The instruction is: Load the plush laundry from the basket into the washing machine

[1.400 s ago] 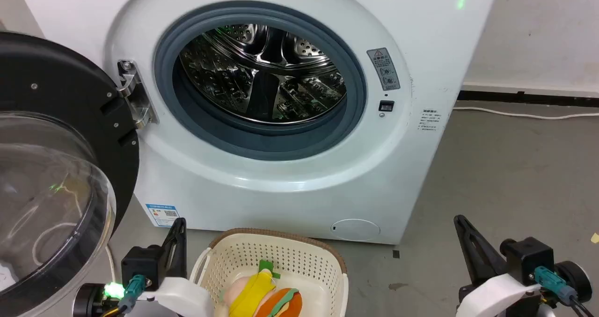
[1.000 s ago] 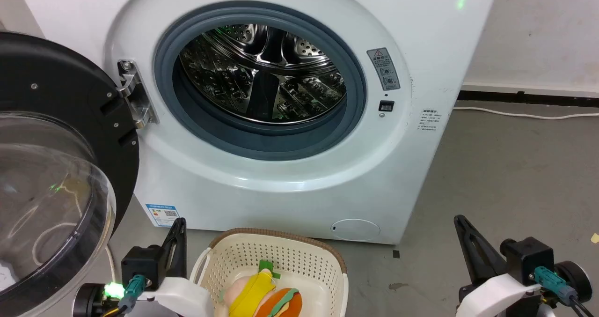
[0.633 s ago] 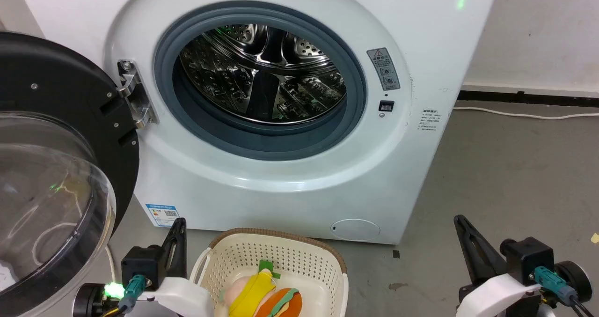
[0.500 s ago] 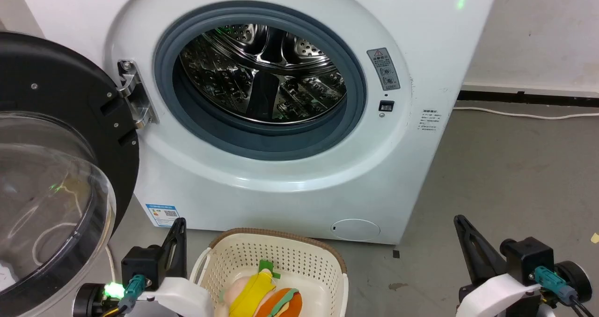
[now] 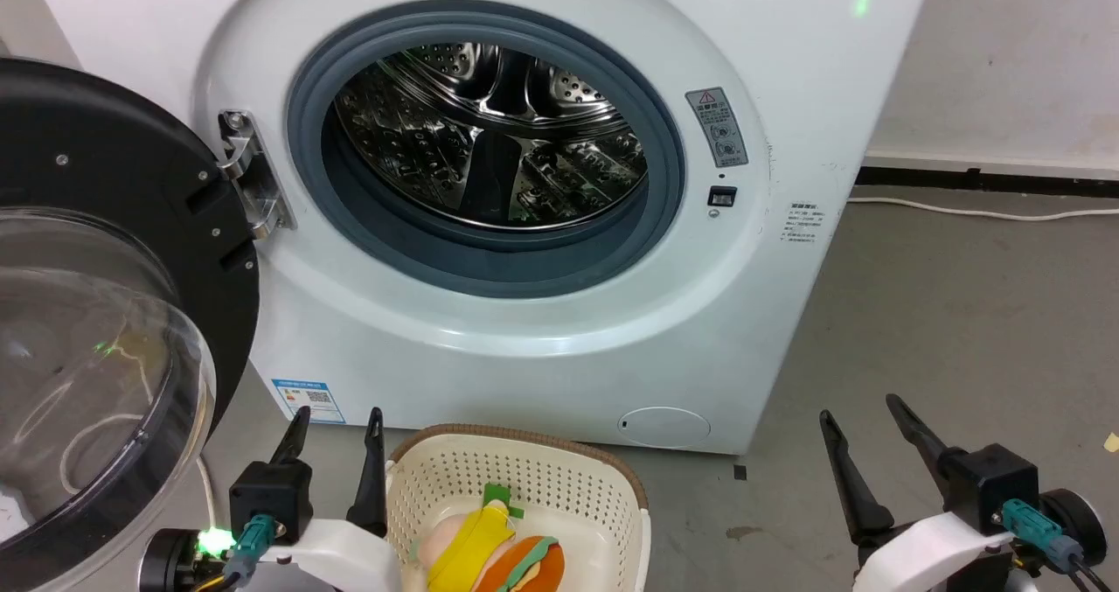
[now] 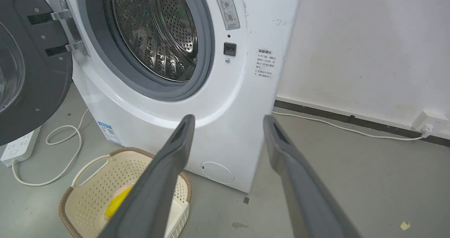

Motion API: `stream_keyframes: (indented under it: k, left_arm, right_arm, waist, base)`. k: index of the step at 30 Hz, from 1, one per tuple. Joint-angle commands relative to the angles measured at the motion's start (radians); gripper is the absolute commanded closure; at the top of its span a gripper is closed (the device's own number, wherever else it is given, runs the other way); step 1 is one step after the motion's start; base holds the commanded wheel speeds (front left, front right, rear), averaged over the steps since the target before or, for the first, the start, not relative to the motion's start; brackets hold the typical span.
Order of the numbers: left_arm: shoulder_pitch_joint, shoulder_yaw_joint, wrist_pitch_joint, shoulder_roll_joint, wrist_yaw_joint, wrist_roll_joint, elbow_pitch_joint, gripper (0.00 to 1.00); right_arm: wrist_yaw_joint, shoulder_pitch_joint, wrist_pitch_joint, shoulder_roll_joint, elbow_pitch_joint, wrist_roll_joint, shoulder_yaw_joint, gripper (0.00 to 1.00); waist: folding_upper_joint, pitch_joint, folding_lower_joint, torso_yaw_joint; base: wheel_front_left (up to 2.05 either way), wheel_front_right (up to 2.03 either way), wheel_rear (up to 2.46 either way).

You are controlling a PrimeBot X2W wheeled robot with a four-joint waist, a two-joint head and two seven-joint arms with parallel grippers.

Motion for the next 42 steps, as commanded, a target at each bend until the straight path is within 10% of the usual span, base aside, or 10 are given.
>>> stream_keyframes:
  k: [1, 42]
  left_arm:
    - [0.003, -0.004, -0.010, 0.006, -0.008, -0.010, 0.001, 0.00]
    - [-0.075, -0.219, -0.094, 0.299, -0.052, -0.228, 0.163, 0.00]
  right_arm:
    - [0.000, 0.010, -0.011, 0.000, -0.008, 0.011, -0.006, 0.00]
    - [0.000, 0.050, -0.094, -0.001, -0.164, 0.133, 0.056, 0.00]
  waist:
    - [0.0000, 0.003, 0.0000, -0.001]
    - [0.0000, 0.287, 0.0000, -0.148]
  base:
    - [0.00, 0.00, 0.00]
    - [0.00, 0.00, 0.00]
